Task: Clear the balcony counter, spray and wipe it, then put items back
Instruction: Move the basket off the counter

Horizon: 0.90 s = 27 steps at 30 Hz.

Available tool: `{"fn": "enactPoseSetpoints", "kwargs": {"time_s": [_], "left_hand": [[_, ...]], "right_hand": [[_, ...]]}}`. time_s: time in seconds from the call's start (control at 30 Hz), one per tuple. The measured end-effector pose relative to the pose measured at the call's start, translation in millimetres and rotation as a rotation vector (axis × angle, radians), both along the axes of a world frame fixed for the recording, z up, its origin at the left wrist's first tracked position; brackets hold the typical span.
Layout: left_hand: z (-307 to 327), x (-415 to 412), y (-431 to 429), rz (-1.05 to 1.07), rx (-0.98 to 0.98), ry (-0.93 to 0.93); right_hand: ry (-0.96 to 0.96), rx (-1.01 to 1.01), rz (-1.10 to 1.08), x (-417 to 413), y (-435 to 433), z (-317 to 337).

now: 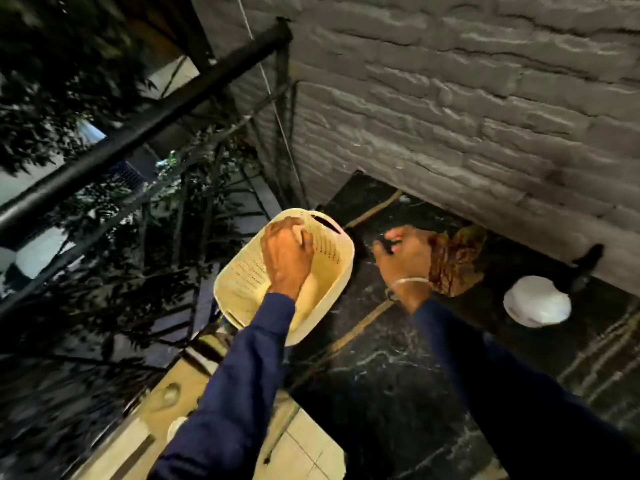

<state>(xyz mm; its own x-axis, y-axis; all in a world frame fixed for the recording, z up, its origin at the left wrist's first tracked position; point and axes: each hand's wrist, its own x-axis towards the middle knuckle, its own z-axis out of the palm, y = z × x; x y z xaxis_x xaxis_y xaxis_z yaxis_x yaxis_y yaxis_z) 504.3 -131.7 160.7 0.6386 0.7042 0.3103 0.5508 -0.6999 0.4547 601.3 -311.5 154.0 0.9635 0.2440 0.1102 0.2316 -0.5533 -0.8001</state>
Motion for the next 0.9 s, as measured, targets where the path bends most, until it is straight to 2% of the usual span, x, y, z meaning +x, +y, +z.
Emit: {"fn": "enactPoseSetpoints", "kwargs": {"time_s": [0.07,0.17,0.27,0.4,0.53,0.73,0.9], "left_hand": [[-2.8,-32.3,21.9,0.046,-0.026,0.06],[-8.5,-73.3,47.6,0.128,-0.027,0.161],[-13.5,-100.1,63.0,0.214,-0.098,0.254],[-18.0,-118.9,75.0,0.324,-0.282,0.334],[-16.7,-123.3,82.1,0.36,-0.263,0.339],[3.9,-117.4,67.0,0.19,-0.25,0.314],[21.9,-97.3,34.3,0.006,-0.364,0.434]], "right_hand": [[0.062,-0.087,0.106,-1.3,29.2,7.9],[0.193,-0.37,0.262,-6.5,62.9,11.6],[0.204,-0.526,0.291,-12.4,81.2,13.4],[0.231,-0.584,0.198,-20.0,87.3,9.2],[0.254,-0.636,0.217,-21.4,80.7,6.4],[0.222,-0.64,0.227,-6.1,39.5,19.1],[0.238,-0.558,0.16,6.8,-26.4,48.5]]}}
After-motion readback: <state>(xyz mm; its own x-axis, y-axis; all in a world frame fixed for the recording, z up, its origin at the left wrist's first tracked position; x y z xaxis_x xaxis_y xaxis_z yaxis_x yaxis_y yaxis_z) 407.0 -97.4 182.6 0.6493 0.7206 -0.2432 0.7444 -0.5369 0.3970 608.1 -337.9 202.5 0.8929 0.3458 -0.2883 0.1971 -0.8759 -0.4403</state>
